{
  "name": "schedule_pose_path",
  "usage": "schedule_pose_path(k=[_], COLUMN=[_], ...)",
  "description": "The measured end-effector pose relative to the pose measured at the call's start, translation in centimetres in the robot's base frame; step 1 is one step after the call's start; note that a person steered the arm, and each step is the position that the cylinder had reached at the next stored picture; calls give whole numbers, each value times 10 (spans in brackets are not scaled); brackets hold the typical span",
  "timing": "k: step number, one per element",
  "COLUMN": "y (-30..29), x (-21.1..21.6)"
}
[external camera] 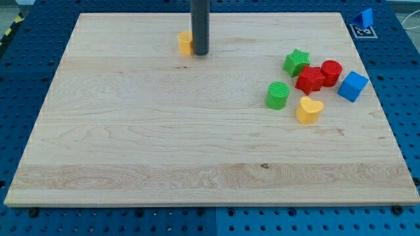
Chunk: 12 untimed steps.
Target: Nudge the red star along with blue cube and red circle slightly right
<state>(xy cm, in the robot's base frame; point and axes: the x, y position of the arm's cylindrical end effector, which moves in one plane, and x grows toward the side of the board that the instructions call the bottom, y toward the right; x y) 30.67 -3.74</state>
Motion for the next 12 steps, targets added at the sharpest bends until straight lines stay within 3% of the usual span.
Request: schedule_pose_path(k=[2, 3, 4, 7, 8, 12], y=[-77, -89, -84, 54, 79, 107], x=[-43, -42, -15, 70, 72, 80])
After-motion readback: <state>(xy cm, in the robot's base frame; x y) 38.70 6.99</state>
